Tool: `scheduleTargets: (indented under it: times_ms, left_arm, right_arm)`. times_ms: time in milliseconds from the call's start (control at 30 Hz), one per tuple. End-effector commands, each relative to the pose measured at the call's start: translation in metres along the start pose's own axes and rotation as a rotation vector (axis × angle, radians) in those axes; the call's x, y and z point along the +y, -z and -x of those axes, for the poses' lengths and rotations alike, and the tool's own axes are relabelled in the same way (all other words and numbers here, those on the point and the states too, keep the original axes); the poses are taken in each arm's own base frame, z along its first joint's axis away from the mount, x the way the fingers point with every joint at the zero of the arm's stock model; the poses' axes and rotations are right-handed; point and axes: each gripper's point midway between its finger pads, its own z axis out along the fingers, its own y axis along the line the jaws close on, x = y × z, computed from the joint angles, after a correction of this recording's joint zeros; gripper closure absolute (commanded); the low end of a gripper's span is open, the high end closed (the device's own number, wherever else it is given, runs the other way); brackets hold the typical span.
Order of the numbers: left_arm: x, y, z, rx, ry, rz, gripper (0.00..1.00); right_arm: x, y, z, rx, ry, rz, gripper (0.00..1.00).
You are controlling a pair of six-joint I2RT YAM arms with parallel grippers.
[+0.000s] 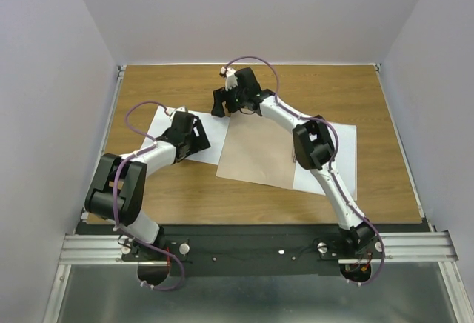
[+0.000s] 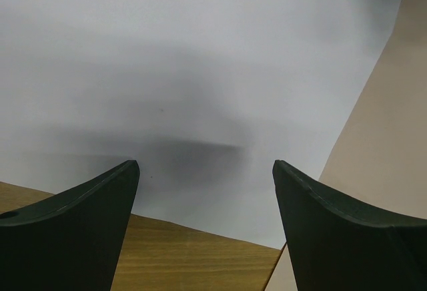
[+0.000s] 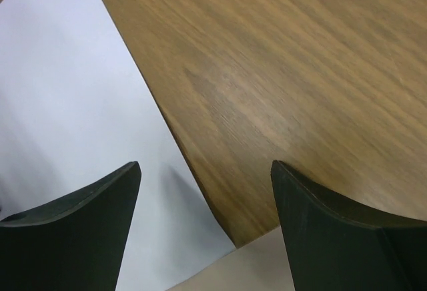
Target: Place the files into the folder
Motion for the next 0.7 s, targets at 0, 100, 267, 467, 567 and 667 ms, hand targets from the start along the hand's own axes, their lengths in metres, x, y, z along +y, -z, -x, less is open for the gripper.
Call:
scheduleTargets:
  times_ms: [0, 100, 267, 467, 567, 667]
  left_arm:
    - [0.031, 0.006, -0.062, 0.219, 0.010, 0.108, 0.08]
    - [0.030, 0.005, -0.060, 0.220, 0.017, 0.107, 0.08]
    - [0.028, 0.005, -0.059, 0.220, 0.021, 0.105, 0.08]
    - [0.026, 0.007, -0.055, 0.208, 0.028, 0.098, 0.08]
    - [0.026, 0.007, -0.056, 0.209, 0.028, 0.097, 0.08]
    - [0.026, 0.008, -0.056, 0.207, 0.028, 0.097, 0.08]
  right_arm:
    - [0.011, -0.001, -0.066, 0.178, -0.004, 0.055, 0.15]
    - [0.024, 0.014, -0.081, 0.251, -0.031, 0.099, 0.19]
    - [0.046, 0.041, -0.094, 0.351, -0.064, 0.187, 0.23]
    - [0.081, 0.056, -0.082, 0.356, -0.102, 0.351, 0.25]
    - [0.087, 0.055, -0.078, 0.354, -0.145, 0.387, 0.27]
    - [0.085, 0.048, -0.078, 0.359, -0.195, 0.367, 0.32]
